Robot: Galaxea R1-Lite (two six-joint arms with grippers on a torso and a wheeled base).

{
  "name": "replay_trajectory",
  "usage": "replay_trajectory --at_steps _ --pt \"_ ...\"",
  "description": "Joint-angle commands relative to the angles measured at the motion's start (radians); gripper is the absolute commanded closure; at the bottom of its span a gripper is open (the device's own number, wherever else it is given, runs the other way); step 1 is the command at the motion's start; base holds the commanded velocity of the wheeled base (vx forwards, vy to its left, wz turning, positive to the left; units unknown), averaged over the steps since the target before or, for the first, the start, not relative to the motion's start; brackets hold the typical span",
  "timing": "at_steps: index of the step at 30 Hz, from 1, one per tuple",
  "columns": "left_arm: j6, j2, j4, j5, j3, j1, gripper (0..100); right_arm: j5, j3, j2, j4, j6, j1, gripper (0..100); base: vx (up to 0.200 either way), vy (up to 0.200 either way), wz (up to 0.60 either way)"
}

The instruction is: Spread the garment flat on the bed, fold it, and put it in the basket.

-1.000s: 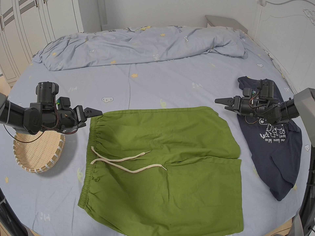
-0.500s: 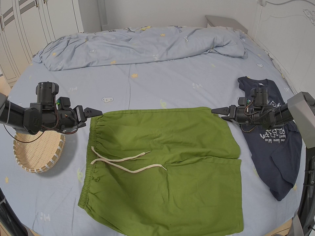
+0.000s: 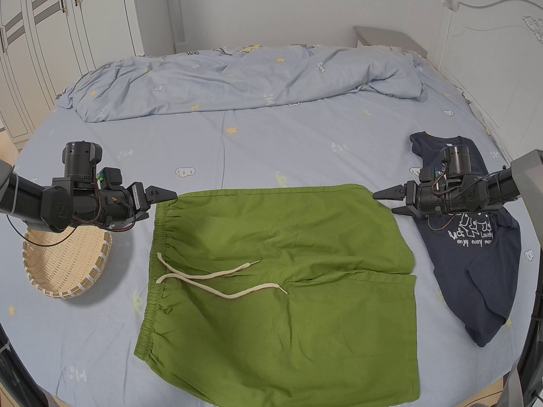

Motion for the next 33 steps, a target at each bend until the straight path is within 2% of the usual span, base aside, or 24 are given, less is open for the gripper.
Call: replay_trajectory --at_steps 1,7,20,23,24,26,29,33 --pt "-0.001 -0.001 -0.001 0.000 0.000 0.002 0 0.002 0.004 -0.019 -0.003 0.001 0.015 0 0.000 0.000 0.00" --pt "-0.001 -0.002 -0.001 0.000 0.000 0.000 0 0.002 -0.003 -0.018 0.060 -0.003 0.036 0 0.000 0.000 0.00" --pt "-0.001 -0.004 -0.001 0.000 0.000 0.002 0 0.003 -0.023 -0.019 0.094 -0.002 0.036 0 0.000 0.000 0.00" --pt "-0.001 -0.004 -0.001 0.000 0.000 0.002 0 0.043 -0.022 -0.021 0.087 0.009 0.033 0 0.000 0.000 0.00" --pt "-0.001 -0.002 -0.001 0.000 0.000 0.002 0 0.084 -0.020 -0.021 0.086 0.012 0.027 0 0.000 0.000 0.00" --pt "-0.001 -0.001 -0.001 0.000 0.000 0.002 0 0.121 -0.015 -0.029 0.084 0.018 0.019 0 0.000 0.000 0.00" --pt "-0.001 -0.001 -0.001 0.000 -0.002 0.002 0 0.124 -0.008 -0.042 0.081 0.023 0.015 0 0.000 0.000 0.00" --pt "-0.001 0.001 -0.001 0.000 -0.002 0.002 0 0.126 0.055 -0.068 -0.023 0.035 0.016 0 0.000 0.000 0.00"
